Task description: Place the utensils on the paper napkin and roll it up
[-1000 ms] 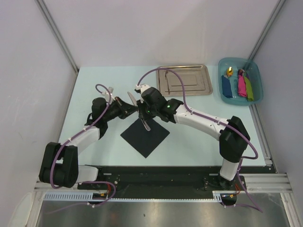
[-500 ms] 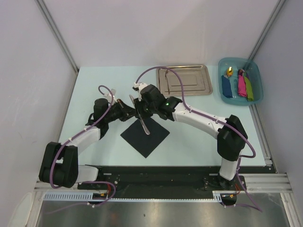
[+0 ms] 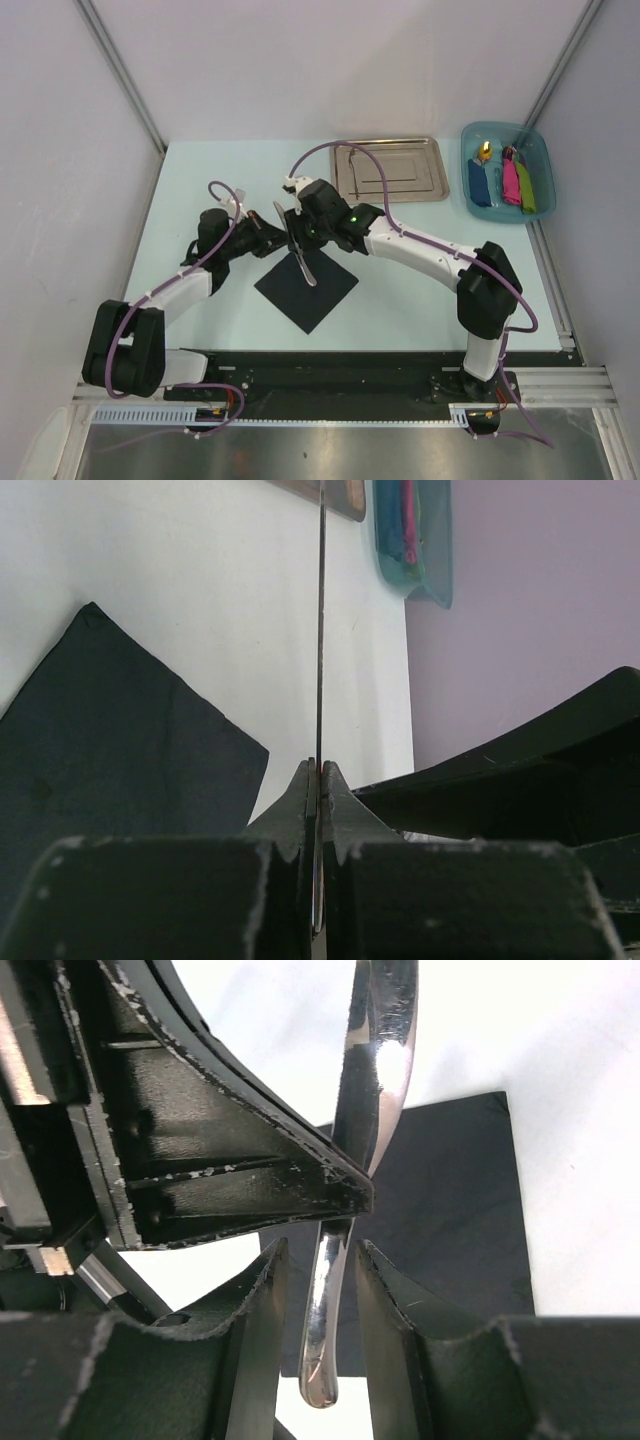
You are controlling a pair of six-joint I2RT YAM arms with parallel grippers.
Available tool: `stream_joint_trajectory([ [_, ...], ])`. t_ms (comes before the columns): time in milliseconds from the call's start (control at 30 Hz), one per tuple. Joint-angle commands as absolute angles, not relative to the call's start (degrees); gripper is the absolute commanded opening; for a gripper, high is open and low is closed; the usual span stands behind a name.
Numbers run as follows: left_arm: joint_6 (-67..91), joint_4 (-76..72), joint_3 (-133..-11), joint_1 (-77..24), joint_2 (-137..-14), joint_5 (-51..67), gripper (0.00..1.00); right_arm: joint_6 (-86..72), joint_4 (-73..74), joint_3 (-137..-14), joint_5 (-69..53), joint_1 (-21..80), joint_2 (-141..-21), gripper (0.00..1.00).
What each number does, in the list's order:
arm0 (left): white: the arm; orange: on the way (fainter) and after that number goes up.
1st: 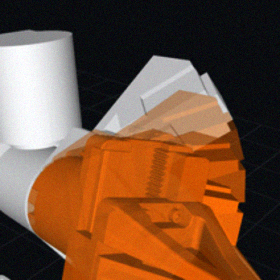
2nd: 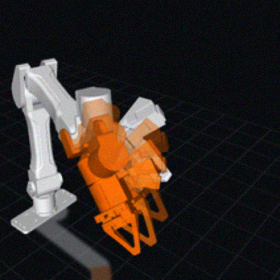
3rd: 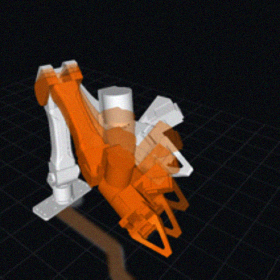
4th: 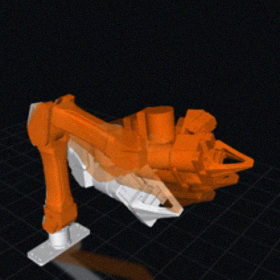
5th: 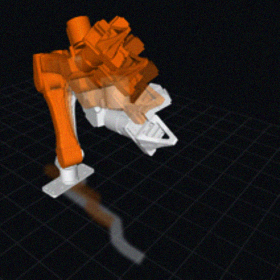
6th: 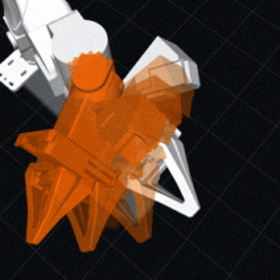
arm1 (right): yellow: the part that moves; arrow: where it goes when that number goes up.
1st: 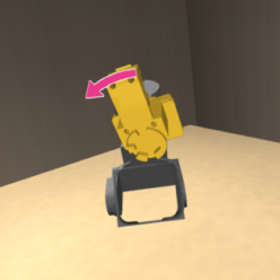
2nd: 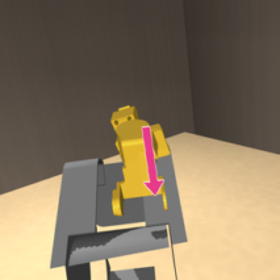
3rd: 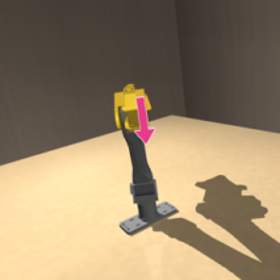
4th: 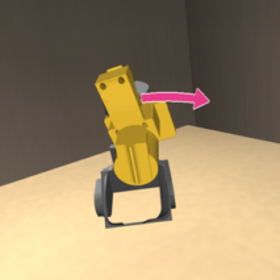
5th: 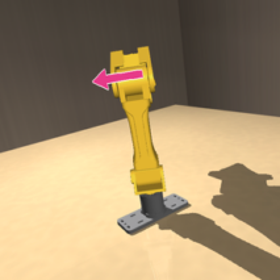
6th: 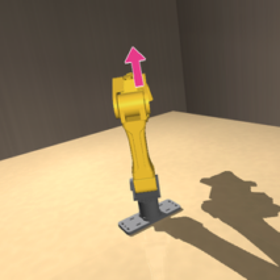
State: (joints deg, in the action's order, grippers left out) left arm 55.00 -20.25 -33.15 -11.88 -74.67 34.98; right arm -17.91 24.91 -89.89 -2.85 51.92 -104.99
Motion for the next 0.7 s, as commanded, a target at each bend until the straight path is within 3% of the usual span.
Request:
stream_joint_trajectory([
  [0,54.76,-22.59,-32.96,-12.22,-73.65,36.74,0.00,-17.14,24.87,-89.30,-2.20,51.50,-103.97,0.38],
  [667,54.14,-21.88,-32.70,-12.74,-73.21,37.00,0.00,-17.05,24.26,-88.86,-3.60,51.59,-106.70,0.25],
])
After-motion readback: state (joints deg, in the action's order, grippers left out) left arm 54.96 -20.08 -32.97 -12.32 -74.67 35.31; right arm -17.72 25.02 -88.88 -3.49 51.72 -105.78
